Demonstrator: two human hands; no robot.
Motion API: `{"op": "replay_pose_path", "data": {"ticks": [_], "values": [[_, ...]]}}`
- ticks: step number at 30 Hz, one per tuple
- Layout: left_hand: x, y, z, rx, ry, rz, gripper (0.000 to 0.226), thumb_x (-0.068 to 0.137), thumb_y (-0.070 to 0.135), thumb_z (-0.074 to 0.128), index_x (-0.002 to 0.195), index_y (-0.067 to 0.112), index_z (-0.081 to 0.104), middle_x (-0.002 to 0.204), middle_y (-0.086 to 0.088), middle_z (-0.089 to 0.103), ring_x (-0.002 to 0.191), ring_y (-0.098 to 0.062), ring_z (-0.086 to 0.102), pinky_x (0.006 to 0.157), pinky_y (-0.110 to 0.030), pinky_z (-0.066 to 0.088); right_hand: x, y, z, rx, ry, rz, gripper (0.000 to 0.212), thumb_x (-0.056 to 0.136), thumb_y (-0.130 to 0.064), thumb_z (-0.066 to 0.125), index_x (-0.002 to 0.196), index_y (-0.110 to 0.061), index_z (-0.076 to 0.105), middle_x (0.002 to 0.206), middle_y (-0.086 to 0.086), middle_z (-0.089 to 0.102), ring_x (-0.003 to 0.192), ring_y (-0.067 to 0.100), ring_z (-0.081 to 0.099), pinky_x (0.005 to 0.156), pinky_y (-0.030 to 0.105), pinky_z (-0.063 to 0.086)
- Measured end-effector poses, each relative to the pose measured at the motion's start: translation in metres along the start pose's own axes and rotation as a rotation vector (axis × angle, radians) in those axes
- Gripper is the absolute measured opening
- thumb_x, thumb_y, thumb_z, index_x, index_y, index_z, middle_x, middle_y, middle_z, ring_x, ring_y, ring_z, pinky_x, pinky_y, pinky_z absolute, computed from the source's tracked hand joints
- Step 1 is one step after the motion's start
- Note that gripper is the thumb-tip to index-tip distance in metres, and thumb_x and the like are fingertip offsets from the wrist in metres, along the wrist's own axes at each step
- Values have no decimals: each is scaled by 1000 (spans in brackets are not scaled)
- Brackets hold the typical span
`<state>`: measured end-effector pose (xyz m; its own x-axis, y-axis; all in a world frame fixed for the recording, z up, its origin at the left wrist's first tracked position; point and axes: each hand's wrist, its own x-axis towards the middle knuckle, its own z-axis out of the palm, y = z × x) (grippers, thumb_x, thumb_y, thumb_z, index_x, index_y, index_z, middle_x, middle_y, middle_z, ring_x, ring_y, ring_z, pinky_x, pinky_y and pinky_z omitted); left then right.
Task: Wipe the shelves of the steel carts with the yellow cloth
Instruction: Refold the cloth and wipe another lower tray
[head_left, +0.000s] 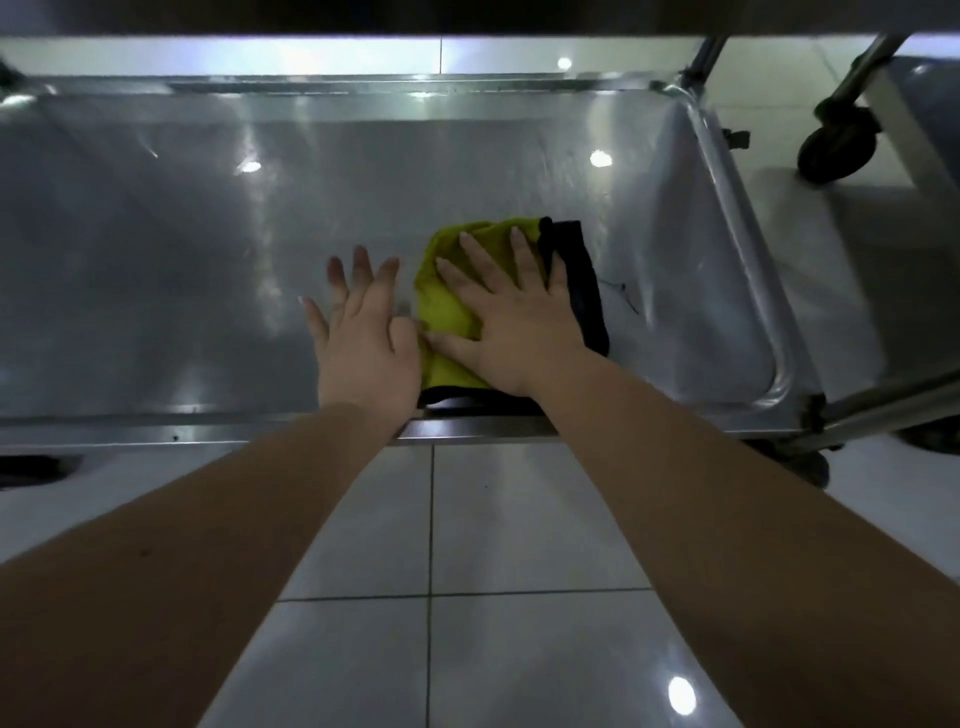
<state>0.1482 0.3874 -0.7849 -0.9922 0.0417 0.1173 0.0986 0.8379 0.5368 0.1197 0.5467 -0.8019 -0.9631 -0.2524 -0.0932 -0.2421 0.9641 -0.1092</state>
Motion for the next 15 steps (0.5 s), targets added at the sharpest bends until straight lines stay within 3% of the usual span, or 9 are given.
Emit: {"op": "replay_pose_path", "data": {"ticks": [5, 12, 15], "values": [[34, -39, -12, 433, -199, 193, 55, 101, 31, 23, 155, 24, 15, 163, -2, 4, 149, -25, -7, 118, -51, -8, -6, 13, 2, -16, 23, 68, 80, 81, -82, 22, 151, -48, 2, 162, -15, -11, 147, 34, -17, 113, 60, -11], [33, -58, -9, 393, -224, 179, 52, 102, 41, 25, 153, 37, 14, 162, 6, 12, 149, -21, 6, 119, -51, 1, -5, 34, -2, -4, 33, 57, 83, 77, -85, 24, 150, -49, 4, 162, -16, -7, 149, 31, -9, 116, 56, 0], [34, -60, -9, 383, -220, 174, 52, 101, 42, 25, 153, 37, 15, 162, 7, 13, 149, -19, 7, 119, -50, 2, -12, 94, -13, -23, 28, 236, 87, 73, -87, 19, 150, -50, 4, 163, -15, -6, 149, 32, -5, 117, 56, 6]]}}
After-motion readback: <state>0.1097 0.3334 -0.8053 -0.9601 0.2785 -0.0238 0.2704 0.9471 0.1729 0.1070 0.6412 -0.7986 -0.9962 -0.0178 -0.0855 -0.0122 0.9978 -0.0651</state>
